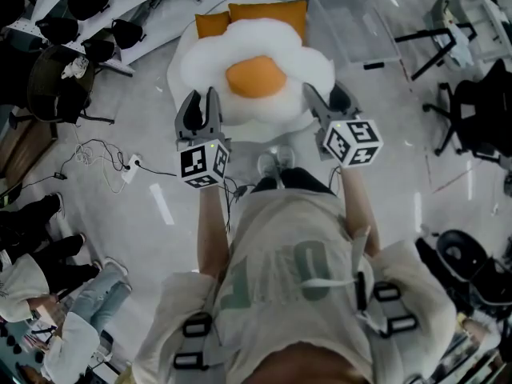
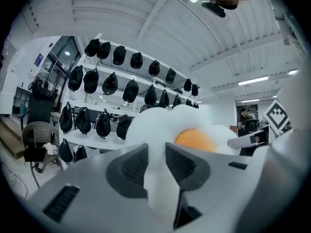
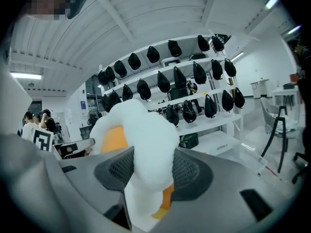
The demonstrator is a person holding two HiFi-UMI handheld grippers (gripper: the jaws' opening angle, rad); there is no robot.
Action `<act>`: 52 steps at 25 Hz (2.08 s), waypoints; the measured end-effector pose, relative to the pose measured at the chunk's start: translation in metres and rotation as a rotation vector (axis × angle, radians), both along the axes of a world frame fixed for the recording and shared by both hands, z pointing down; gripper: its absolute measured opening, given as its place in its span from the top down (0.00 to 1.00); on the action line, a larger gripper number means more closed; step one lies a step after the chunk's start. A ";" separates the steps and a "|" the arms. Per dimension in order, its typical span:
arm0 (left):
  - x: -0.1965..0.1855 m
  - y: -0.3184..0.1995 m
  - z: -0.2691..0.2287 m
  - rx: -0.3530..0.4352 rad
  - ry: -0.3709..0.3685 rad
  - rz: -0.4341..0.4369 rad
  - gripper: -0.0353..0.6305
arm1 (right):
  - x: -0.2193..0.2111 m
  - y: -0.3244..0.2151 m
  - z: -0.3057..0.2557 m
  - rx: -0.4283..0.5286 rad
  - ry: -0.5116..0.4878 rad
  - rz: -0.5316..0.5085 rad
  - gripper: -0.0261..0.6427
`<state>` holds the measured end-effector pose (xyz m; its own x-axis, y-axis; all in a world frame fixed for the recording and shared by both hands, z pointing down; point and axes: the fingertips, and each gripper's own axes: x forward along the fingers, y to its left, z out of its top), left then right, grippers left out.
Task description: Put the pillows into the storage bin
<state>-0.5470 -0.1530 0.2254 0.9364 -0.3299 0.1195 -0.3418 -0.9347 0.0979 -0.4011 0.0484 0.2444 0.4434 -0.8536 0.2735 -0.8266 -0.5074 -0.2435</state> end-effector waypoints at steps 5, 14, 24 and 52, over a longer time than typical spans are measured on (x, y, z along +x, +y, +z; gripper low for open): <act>0.011 0.002 0.000 0.008 0.003 0.028 0.78 | 0.005 0.007 -0.001 0.009 0.002 0.024 0.65; 0.086 0.049 -0.014 0.030 -0.006 0.120 0.79 | 0.060 0.063 -0.011 0.052 0.000 0.111 0.66; 0.240 0.186 -0.033 0.016 0.062 0.193 0.79 | 0.185 0.215 -0.032 0.053 0.025 0.191 0.67; 0.512 0.326 -0.012 0.011 0.019 0.374 0.80 | 0.422 0.363 -0.011 0.029 0.011 0.384 0.67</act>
